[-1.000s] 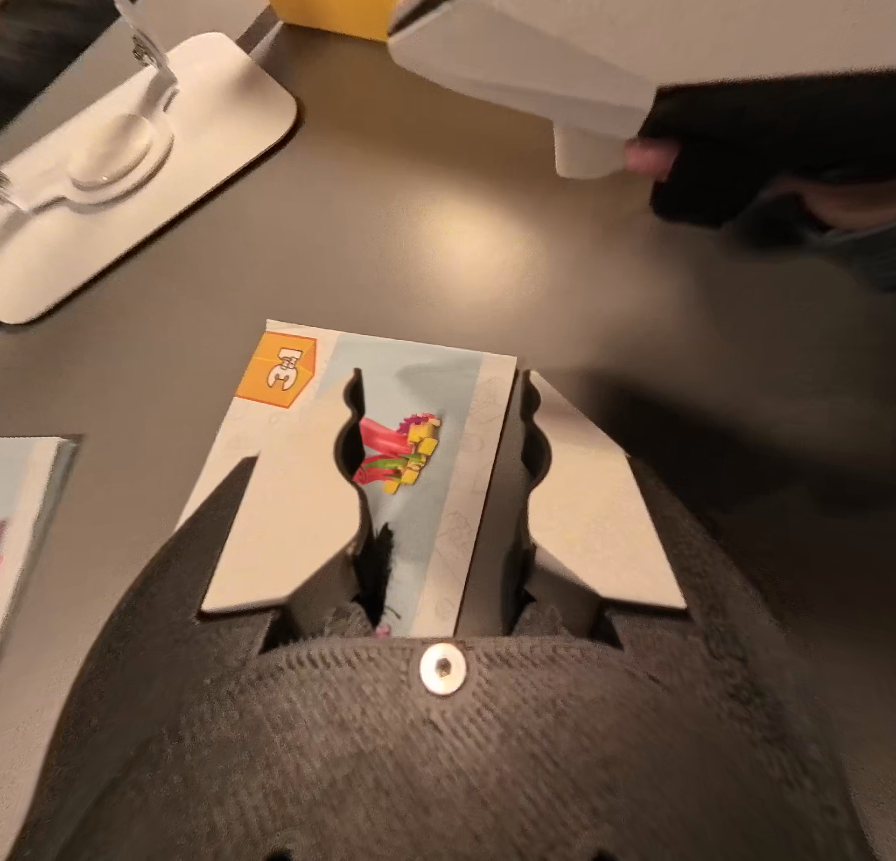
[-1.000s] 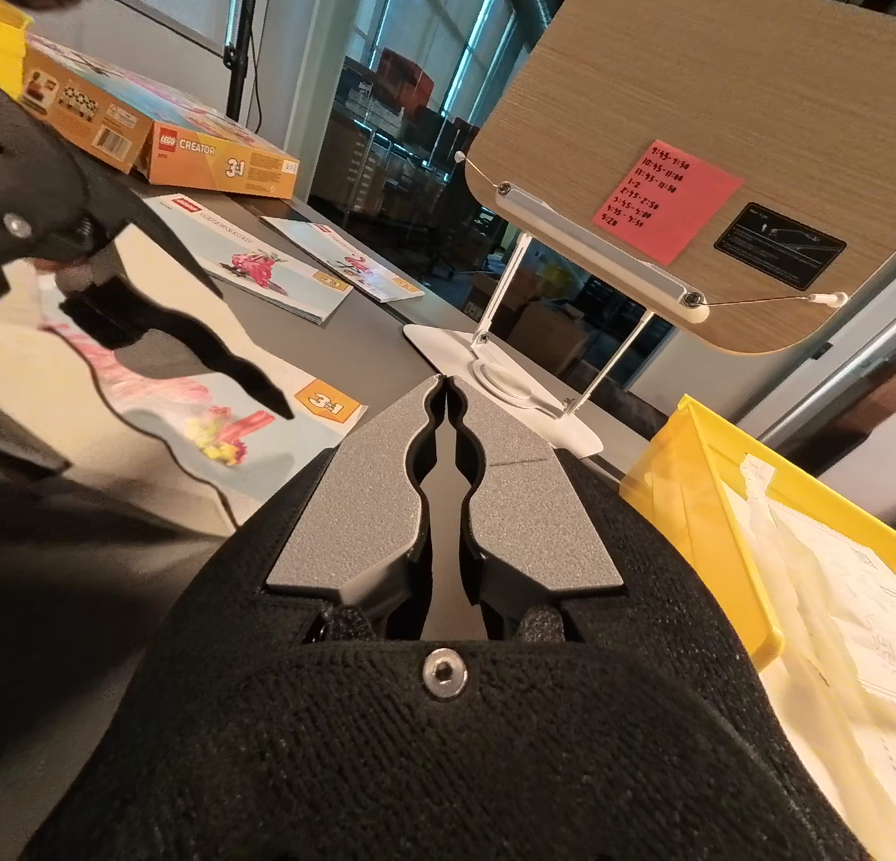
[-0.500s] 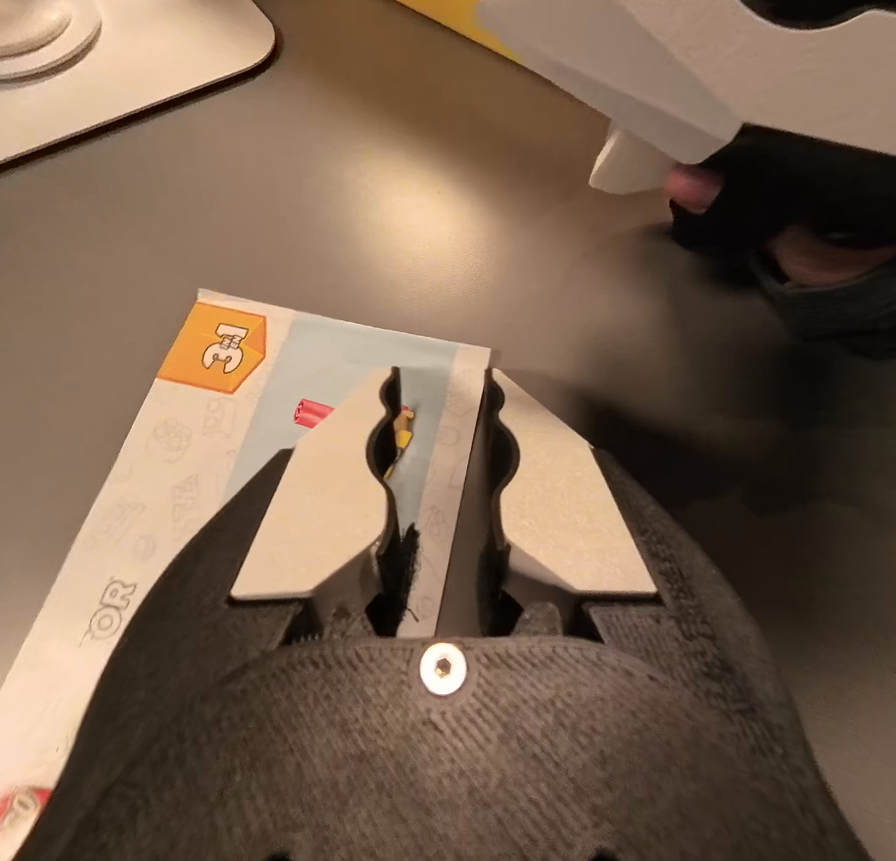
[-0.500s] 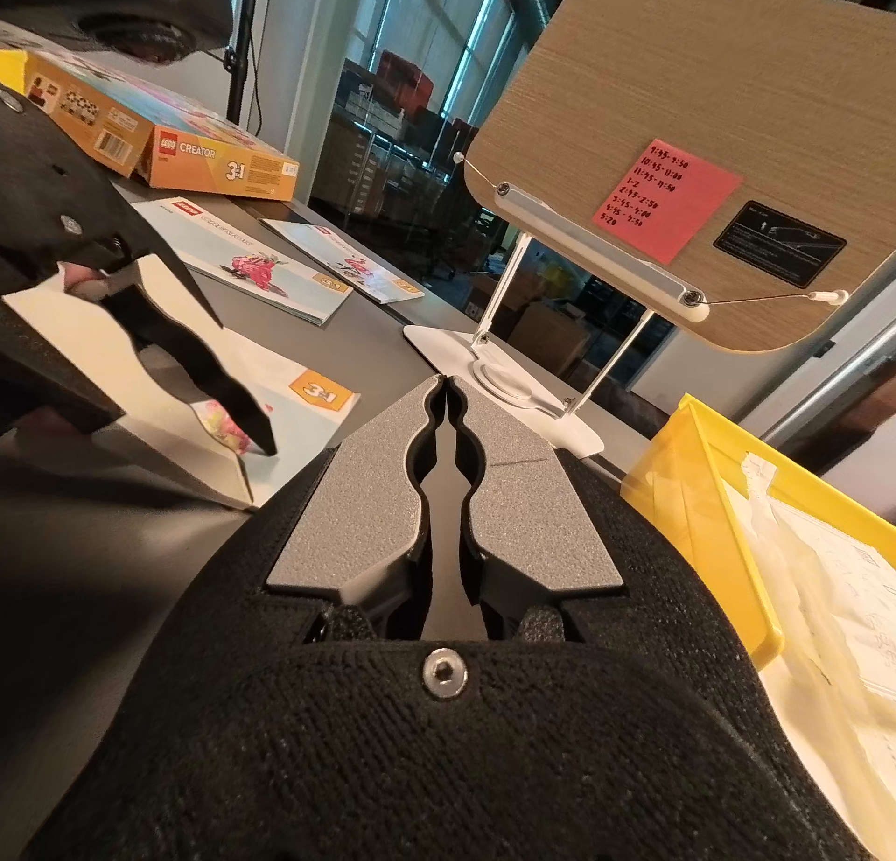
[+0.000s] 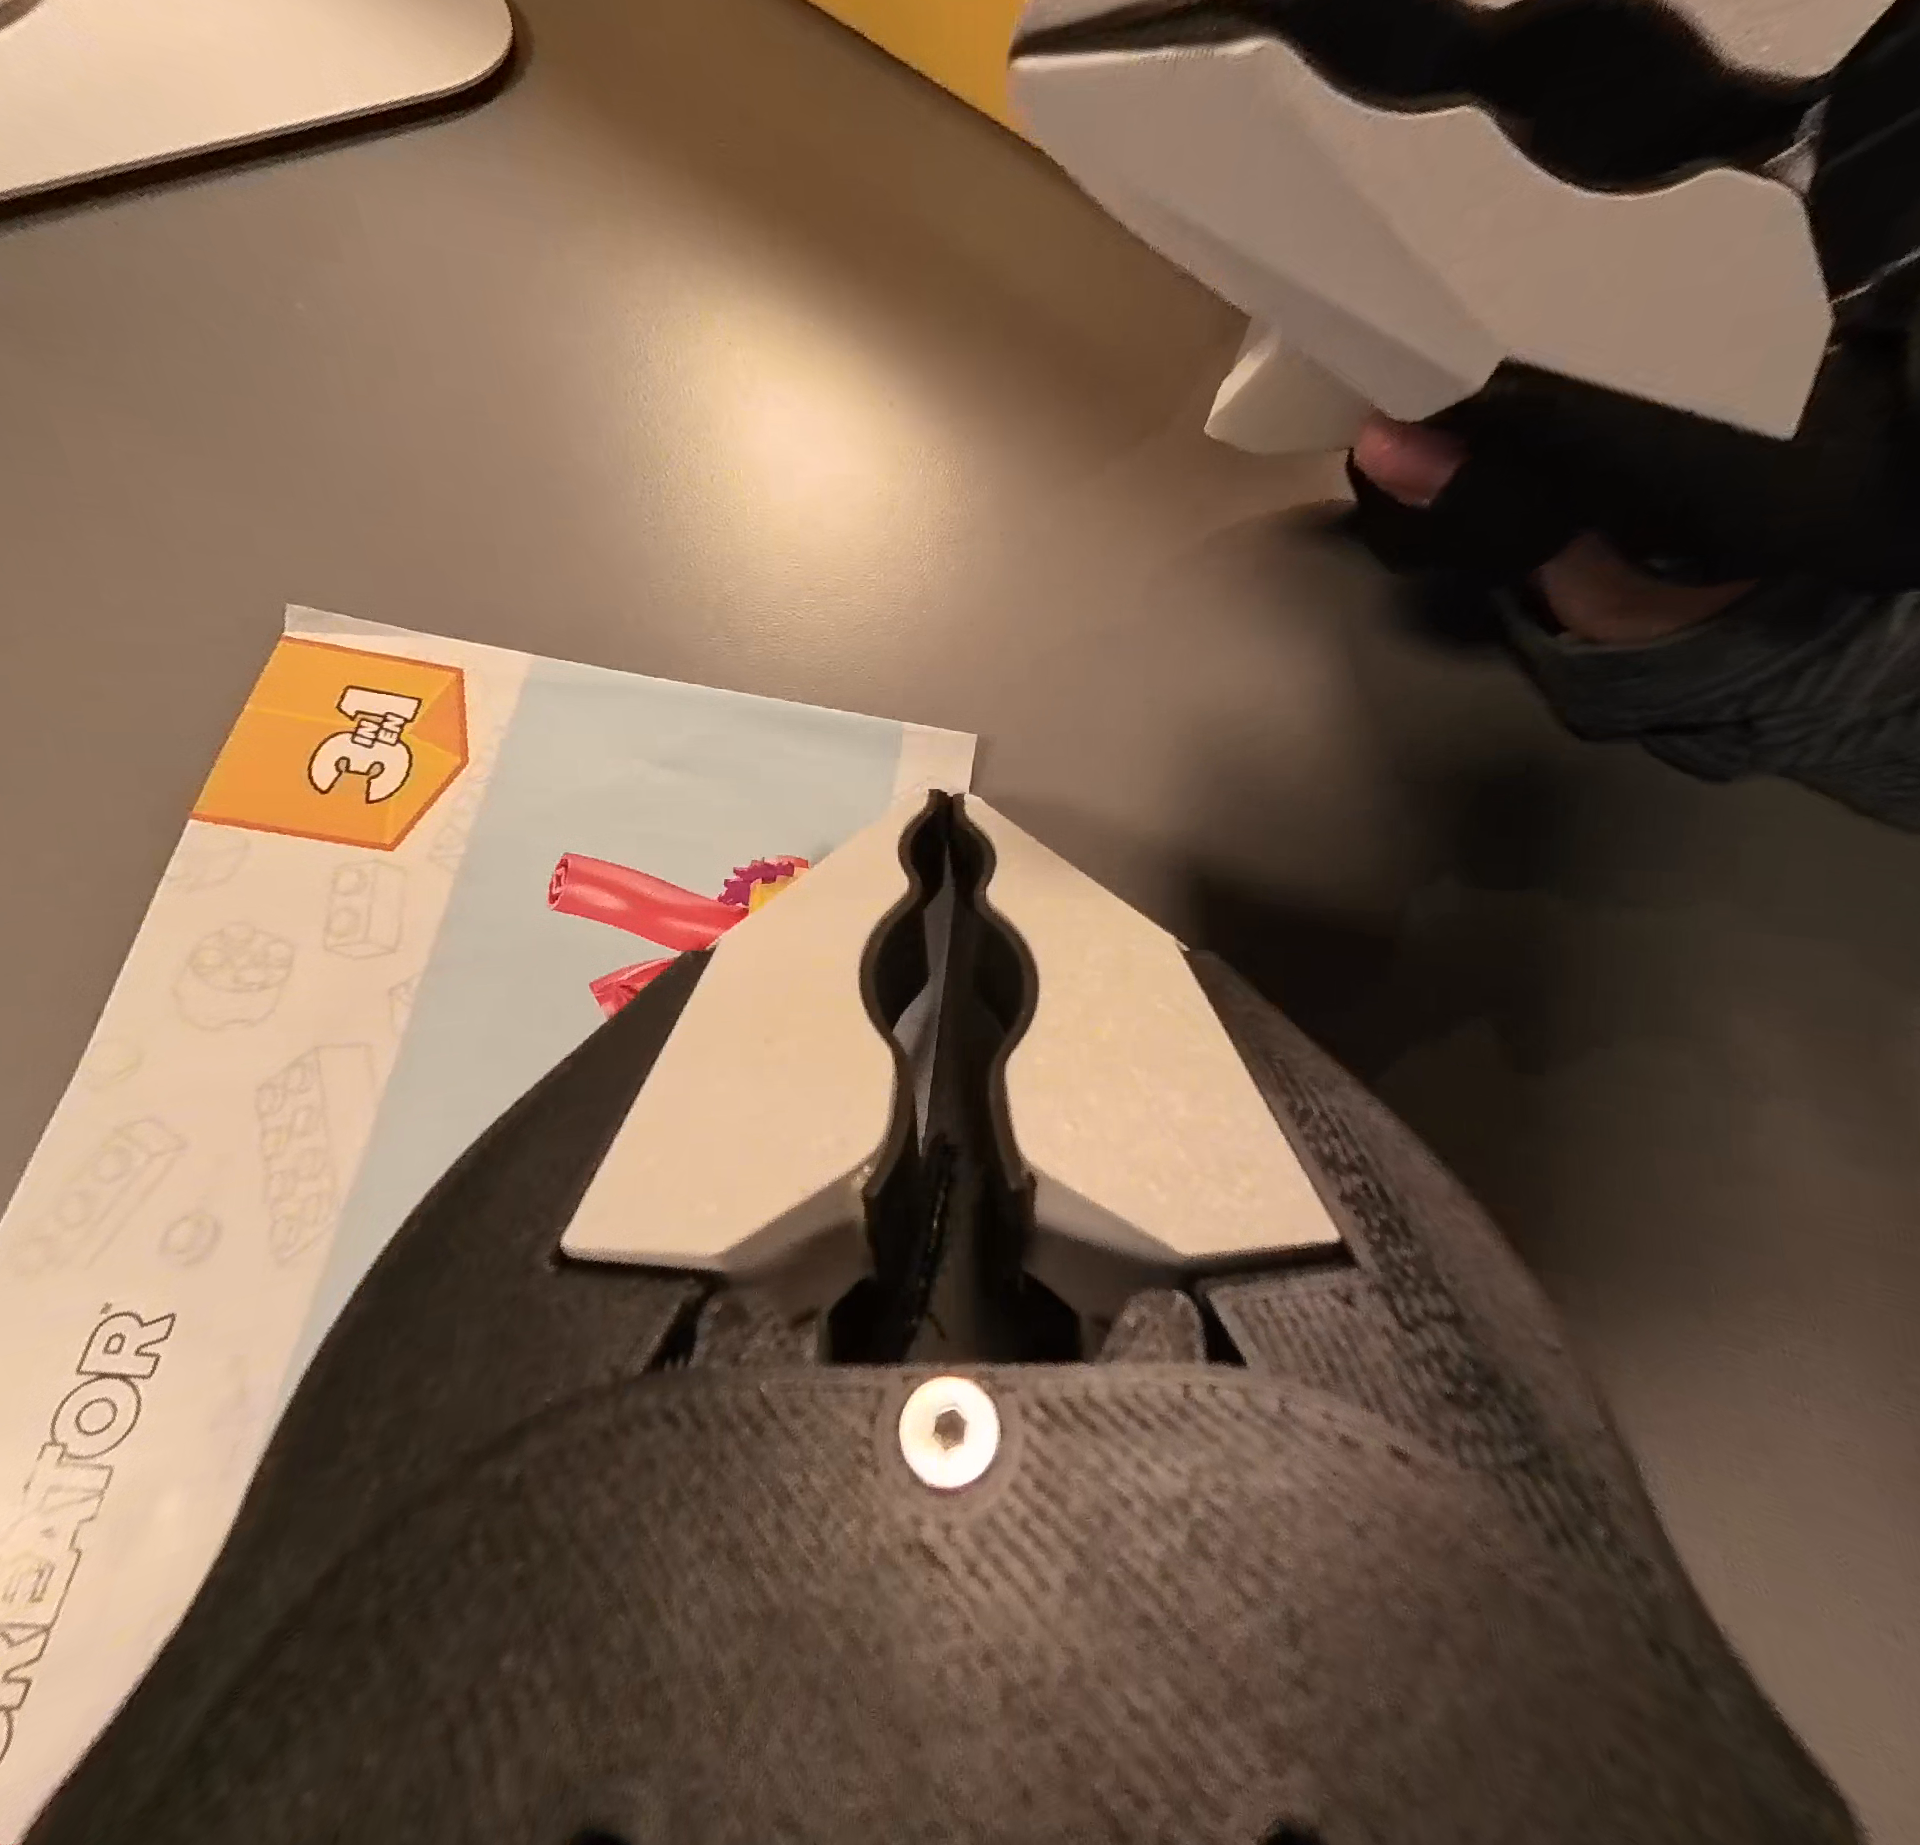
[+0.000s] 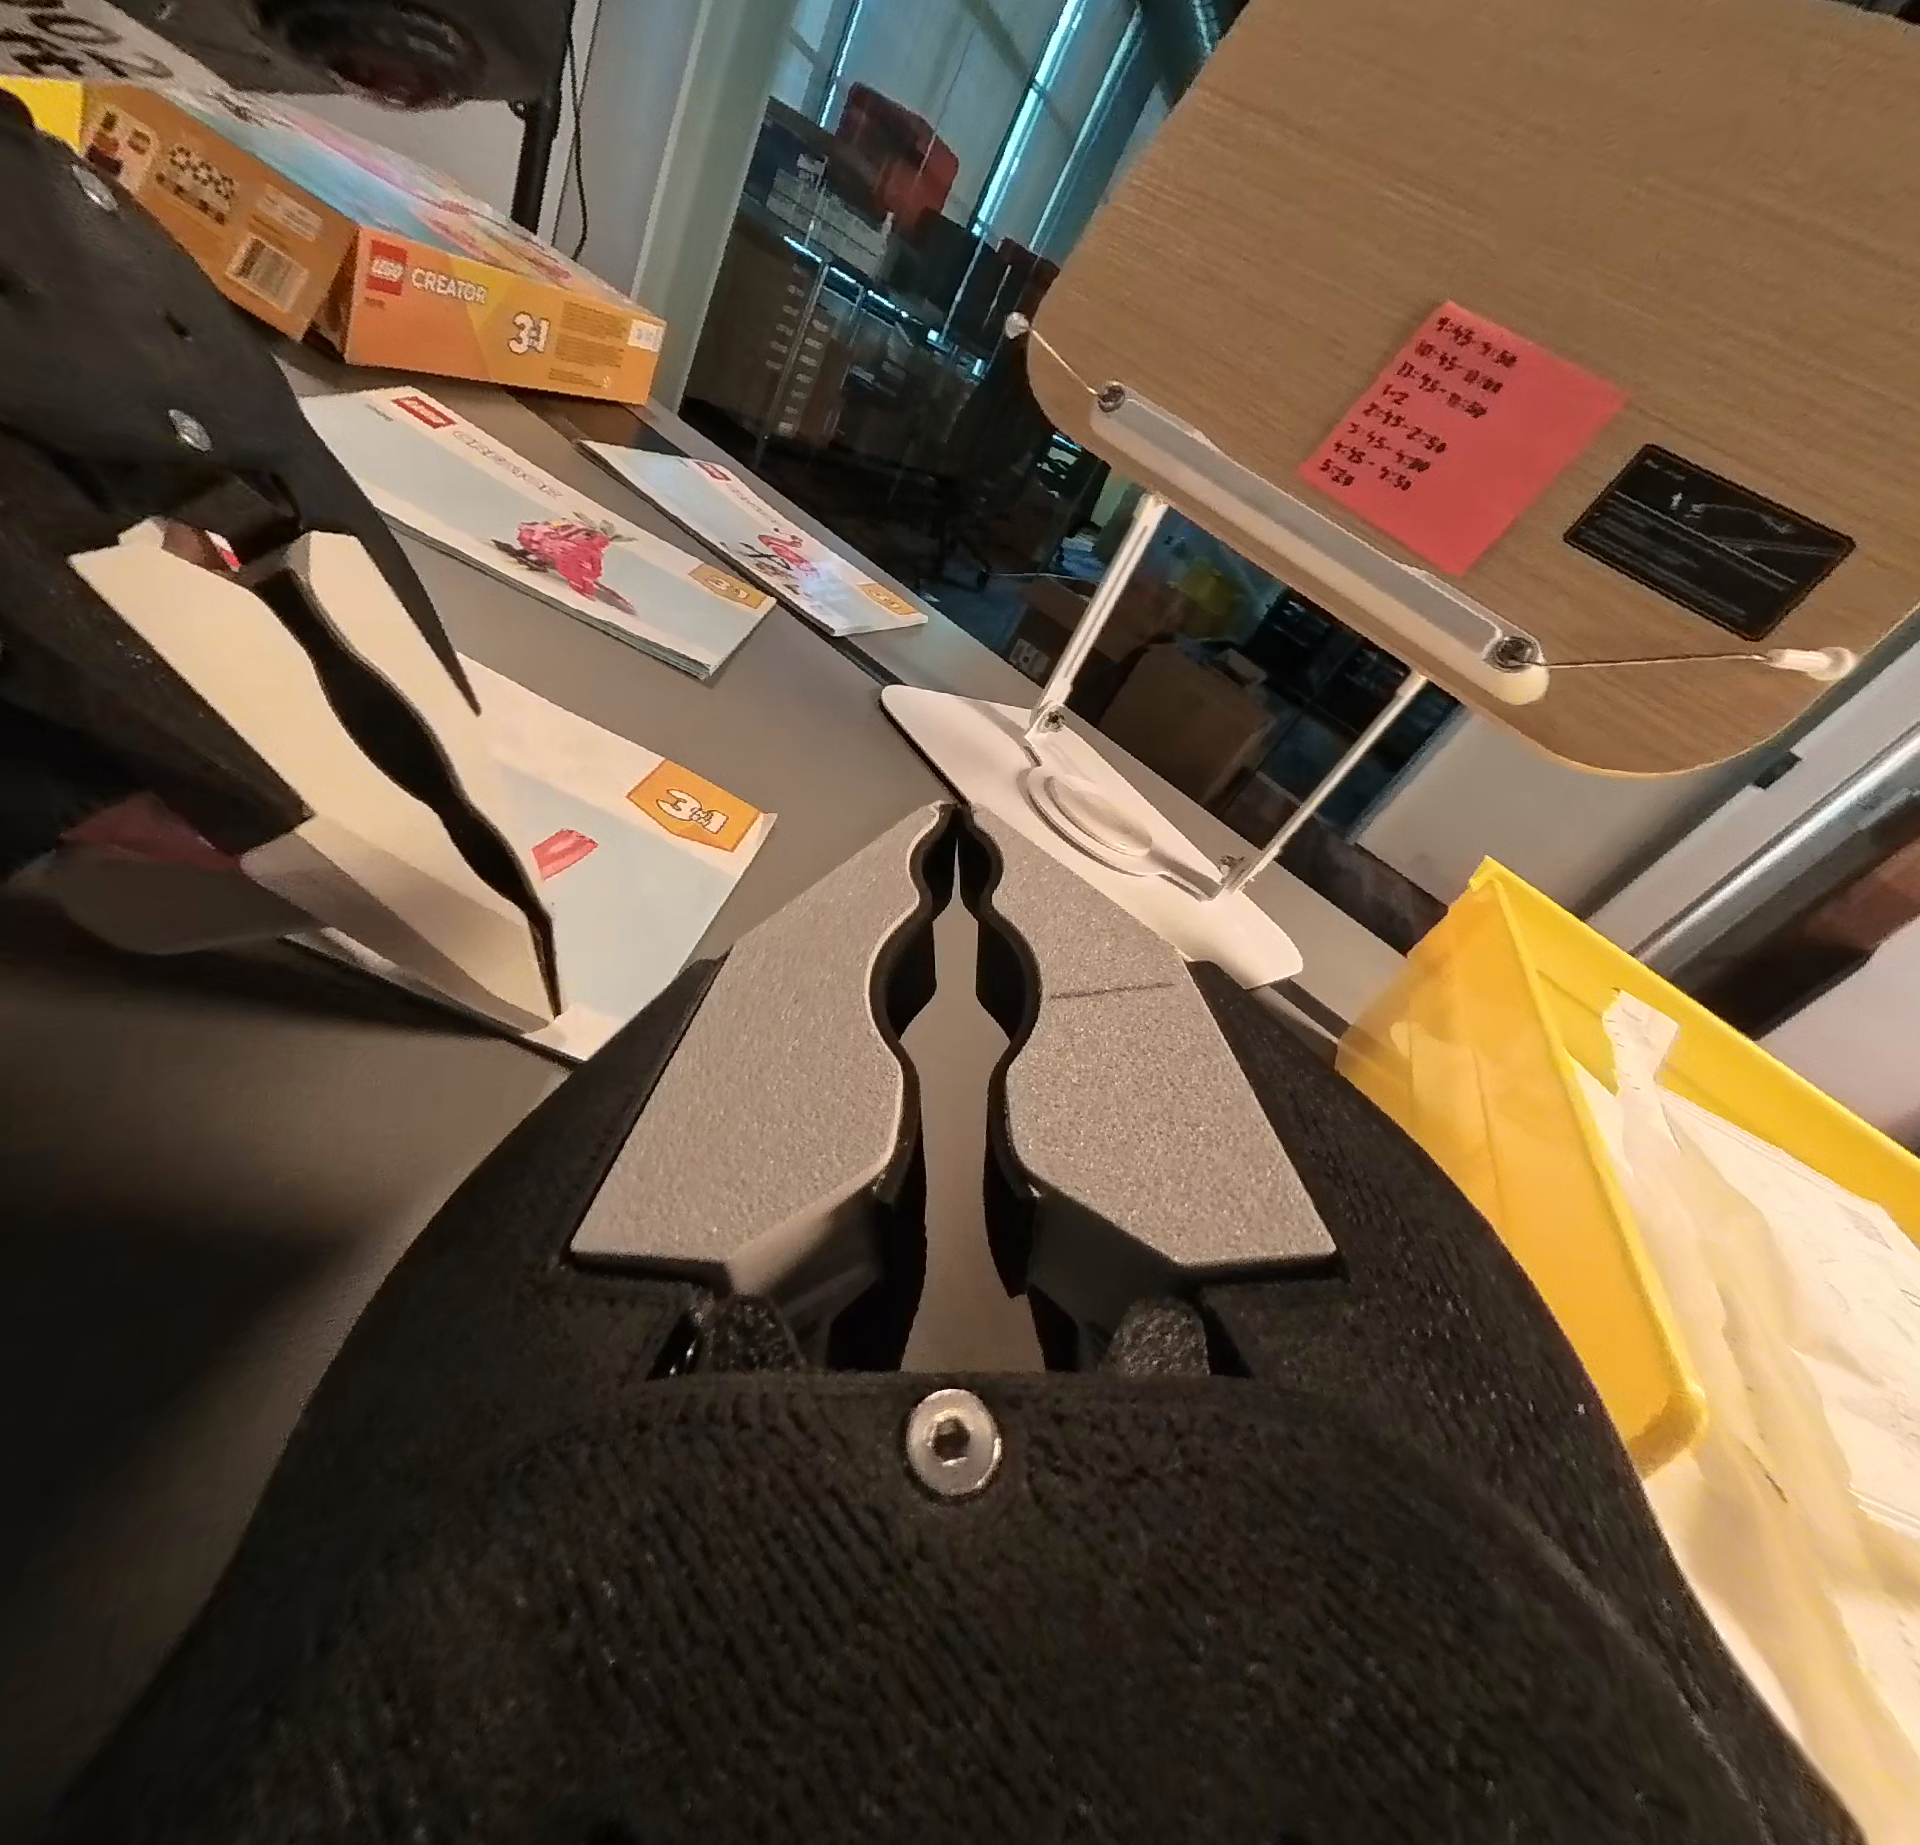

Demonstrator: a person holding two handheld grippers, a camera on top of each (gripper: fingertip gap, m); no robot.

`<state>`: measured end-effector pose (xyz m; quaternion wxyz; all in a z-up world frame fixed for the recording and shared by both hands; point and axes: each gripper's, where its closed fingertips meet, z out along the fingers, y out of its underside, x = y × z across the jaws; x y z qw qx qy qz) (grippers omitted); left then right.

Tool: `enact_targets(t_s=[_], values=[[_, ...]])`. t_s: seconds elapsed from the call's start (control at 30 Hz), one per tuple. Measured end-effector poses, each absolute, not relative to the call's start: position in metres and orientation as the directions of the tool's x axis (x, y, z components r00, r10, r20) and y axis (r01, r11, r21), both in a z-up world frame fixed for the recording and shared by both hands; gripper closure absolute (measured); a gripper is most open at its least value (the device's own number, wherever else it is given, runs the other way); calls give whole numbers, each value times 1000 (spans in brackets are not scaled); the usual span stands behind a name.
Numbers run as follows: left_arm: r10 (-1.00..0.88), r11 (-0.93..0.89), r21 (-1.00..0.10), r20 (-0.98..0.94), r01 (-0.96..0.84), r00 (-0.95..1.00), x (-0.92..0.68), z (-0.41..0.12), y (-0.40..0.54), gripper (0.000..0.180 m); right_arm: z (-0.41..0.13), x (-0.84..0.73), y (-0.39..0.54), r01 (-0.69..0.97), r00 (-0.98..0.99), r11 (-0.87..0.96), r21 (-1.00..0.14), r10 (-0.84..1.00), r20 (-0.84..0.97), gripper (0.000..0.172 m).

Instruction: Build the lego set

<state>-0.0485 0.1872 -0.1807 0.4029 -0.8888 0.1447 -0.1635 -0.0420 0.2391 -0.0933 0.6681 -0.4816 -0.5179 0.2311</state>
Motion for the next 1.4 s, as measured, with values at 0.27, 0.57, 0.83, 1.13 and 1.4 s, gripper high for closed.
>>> enact_targets(t_s=[0.27,0.57,0.83,1.13,1.4], values=[[-307,-512,-830,-63,-221,950,-69,-161,195,131,-91,-40,241,172,371,414,-894,813,448,172],[-290,-634,-747,-9,-199,957,-71,-186,190,106,-90,-40,241,167,370,414,-895,815,446,172],[-304,-625,-761,35,-172,952,-73,-184,188,135,-90,-41,240,169,369,417,-893,813,450,172],[-530,-594,-756,110,-276,841,-34,-182,164,143,-88,-39,243,153,374,391,-908,827,419,172],[-543,-586,-755,95,-295,835,-26,-183,163,174,-146,-46,213,418,46,-9,-908,999,11,119]])
